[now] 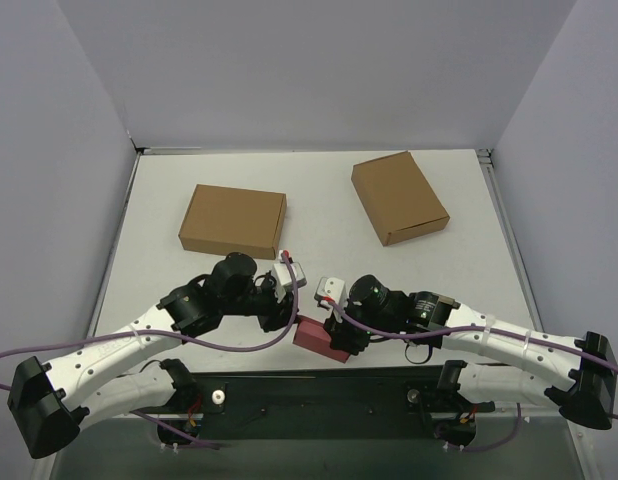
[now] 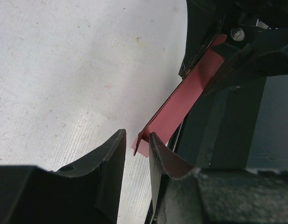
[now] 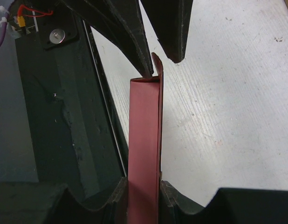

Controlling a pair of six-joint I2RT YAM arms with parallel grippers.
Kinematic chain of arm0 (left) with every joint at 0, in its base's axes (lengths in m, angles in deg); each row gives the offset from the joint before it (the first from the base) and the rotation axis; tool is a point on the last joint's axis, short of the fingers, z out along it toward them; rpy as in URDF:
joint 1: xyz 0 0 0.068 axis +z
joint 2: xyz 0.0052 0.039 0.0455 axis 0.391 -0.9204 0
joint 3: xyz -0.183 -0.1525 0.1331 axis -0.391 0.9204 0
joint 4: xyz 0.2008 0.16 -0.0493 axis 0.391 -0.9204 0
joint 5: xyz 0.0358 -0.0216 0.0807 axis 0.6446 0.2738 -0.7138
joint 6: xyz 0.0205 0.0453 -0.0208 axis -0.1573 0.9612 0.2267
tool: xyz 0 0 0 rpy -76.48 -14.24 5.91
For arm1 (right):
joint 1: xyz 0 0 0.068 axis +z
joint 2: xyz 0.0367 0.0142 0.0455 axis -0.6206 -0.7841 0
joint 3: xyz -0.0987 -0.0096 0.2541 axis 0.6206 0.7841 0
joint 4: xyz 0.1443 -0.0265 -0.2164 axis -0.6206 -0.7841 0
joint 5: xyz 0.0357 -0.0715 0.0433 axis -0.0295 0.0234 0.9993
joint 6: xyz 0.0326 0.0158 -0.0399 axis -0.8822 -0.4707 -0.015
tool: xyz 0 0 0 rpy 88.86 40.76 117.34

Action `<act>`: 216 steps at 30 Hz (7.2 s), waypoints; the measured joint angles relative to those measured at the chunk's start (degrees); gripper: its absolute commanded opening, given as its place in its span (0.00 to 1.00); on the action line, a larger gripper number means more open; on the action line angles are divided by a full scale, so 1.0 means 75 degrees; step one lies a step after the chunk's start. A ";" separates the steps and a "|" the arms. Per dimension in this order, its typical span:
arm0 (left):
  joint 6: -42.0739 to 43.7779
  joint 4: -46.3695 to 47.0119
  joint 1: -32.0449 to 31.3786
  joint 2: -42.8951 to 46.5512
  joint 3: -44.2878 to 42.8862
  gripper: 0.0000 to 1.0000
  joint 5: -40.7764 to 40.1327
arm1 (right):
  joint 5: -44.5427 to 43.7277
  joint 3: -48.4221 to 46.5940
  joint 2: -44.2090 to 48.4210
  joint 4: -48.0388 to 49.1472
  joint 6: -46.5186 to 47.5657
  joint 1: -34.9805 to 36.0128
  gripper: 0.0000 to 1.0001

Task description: Fold the paper box

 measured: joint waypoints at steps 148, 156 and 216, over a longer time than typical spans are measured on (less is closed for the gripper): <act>-0.4893 0.1711 -0.2031 -0.1224 0.0766 0.00 -0.4226 | -0.1757 0.0527 -0.0539 -0.0082 0.0029 0.0321 0.11; -0.5555 0.2573 -0.2226 -0.1268 0.1259 0.00 -0.4776 | -0.1883 0.0586 -0.0641 0.0003 -0.0020 0.0321 0.11; -0.3864 0.4677 -0.3182 -0.1454 0.2279 0.00 -0.6333 | -0.2090 0.0664 -0.0574 0.0082 -0.0108 0.0309 0.10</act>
